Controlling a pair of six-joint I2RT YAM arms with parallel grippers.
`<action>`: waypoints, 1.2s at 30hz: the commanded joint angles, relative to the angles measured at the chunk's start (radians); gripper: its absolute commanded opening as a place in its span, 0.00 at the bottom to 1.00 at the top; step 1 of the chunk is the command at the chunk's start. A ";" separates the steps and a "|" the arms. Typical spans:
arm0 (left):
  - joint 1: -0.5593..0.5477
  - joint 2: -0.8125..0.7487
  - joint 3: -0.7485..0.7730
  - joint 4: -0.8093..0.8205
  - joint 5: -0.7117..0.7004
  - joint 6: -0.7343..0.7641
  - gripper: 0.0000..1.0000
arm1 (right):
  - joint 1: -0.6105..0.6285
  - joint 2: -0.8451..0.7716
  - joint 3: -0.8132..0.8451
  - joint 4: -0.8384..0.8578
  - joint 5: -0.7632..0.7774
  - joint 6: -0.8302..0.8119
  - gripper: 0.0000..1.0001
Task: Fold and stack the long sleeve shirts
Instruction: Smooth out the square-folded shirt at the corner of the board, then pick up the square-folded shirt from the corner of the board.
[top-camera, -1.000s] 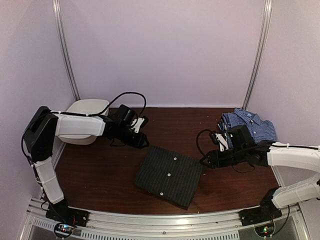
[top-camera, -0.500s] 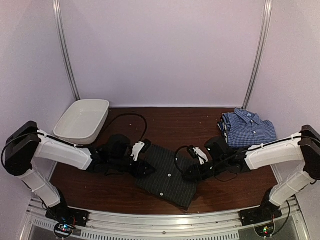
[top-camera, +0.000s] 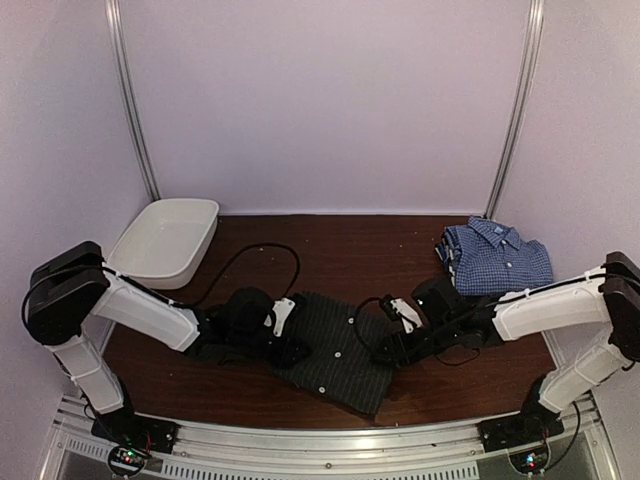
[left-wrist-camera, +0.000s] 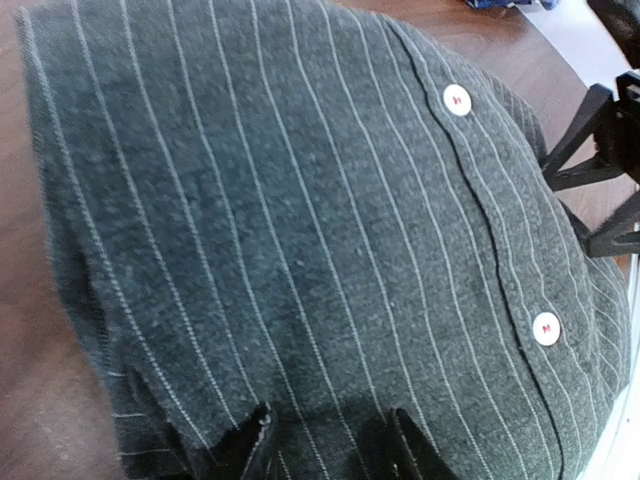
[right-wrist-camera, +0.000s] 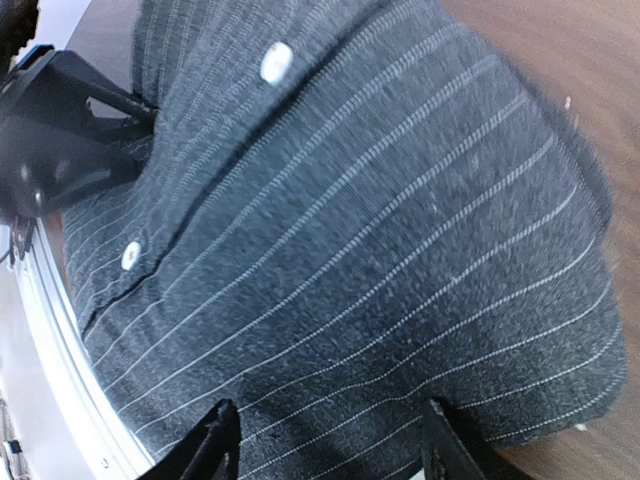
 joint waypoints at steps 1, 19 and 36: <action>0.002 -0.071 0.038 -0.042 -0.101 0.035 0.38 | -0.005 -0.082 0.106 -0.139 0.083 -0.060 0.69; -0.268 -0.255 -0.141 0.106 -0.353 0.075 0.42 | -0.232 0.354 0.537 -0.299 -0.319 -0.353 1.00; -0.397 -0.218 -0.145 0.041 -0.428 0.156 0.98 | -0.249 0.541 0.587 -0.350 -0.477 -0.423 0.98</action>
